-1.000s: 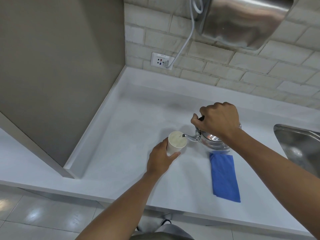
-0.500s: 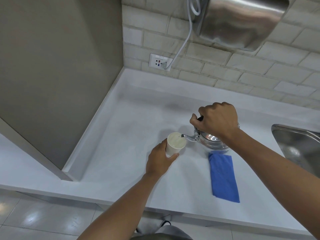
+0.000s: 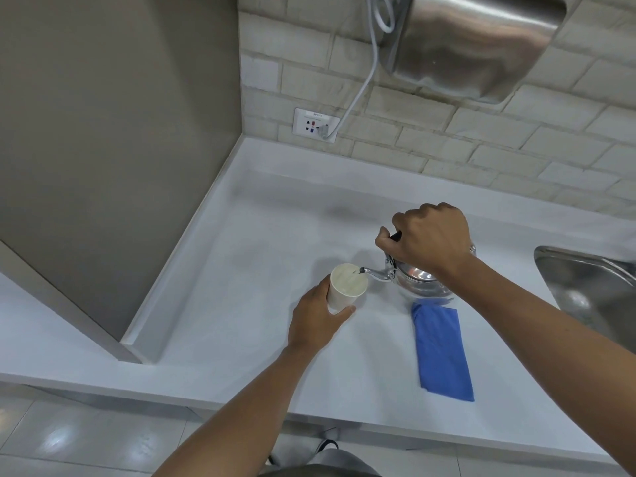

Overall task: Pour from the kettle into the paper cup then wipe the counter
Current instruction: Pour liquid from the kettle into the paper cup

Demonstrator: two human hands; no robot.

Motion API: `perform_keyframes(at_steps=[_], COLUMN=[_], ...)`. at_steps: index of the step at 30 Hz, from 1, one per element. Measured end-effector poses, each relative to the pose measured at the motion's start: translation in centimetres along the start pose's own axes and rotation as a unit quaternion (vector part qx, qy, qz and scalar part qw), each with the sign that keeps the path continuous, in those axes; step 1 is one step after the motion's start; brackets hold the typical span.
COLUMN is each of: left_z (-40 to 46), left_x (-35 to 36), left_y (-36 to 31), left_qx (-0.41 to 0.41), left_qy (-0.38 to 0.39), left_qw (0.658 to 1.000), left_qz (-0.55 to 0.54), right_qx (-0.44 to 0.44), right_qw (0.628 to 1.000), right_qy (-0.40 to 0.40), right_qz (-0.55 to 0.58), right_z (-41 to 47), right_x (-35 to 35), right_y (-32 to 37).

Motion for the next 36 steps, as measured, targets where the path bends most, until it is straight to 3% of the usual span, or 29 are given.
perform_keyframes(at_steps=[36], left_z=[0.05], left_x=[0.05], left_y=[0.27], left_qx=[0.010], left_qy=[-0.007], left_qw=[1.000], left_qz=[-0.005], right_qx=[-0.007], right_qw=[1.000], right_qy=[-0.004], right_qz=[-0.002], right_z=[-0.02], right_x=[0.08], right_y=[-0.03])
Point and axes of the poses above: each hand's wrist, its own z-axis towards the middle knuckle, its own x-axis out of the palm, y = z × x, the point moved 4 cm from there along z, towards the middle knuckle, and after that the axes turned 3 degrees about x, right-handed, at the moved point
